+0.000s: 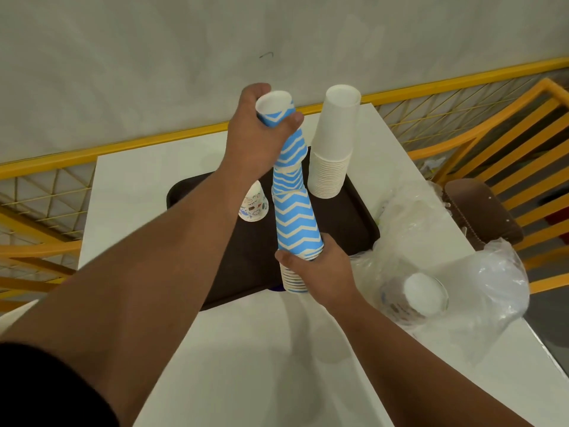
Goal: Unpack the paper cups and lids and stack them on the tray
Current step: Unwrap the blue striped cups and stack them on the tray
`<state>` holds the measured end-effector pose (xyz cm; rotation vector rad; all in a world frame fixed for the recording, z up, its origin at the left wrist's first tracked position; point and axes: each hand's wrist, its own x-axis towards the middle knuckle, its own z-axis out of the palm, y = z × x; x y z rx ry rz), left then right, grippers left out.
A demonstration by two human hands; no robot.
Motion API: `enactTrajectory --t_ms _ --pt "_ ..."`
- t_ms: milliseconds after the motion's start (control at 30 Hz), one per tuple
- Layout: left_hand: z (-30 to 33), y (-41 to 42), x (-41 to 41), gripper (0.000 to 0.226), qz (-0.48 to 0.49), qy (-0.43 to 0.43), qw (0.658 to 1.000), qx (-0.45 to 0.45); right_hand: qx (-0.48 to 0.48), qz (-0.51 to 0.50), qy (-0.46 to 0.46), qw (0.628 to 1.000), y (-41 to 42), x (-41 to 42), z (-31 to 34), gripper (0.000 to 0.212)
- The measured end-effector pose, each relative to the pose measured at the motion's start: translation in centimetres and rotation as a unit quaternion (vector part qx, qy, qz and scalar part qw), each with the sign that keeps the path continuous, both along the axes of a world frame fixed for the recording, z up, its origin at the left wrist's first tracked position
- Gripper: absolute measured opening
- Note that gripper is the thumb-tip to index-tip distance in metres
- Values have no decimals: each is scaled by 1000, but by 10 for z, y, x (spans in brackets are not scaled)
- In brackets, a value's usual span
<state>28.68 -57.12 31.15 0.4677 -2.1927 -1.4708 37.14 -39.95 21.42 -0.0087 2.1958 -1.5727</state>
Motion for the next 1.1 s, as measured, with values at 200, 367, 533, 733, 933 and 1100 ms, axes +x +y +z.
enactTrajectory --t_ms 200,367,533,733,933,1100 --pt "-34 0 -17 67 -41 -84 990 -102 -4 -6 -5 1000 1 -1 -2 55" --pt "-42 2 -12 77 -63 -136 983 -105 -3 -10 3 1000 4 -4 -1 58" --pt "-26 10 17 56 -15 -111 992 -51 -27 -17 -9 999 2 -8 5 69" --pt "-35 28 67 48 -51 -148 985 71 -74 14 -29 997 -1 -9 16 56" --pt "-32 36 71 46 -4 -138 985 107 -49 21 2 999 -9 -8 18 53" --pt "-20 30 53 44 34 -70 994 81 -3 1 28 1000 -6 -10 14 53"
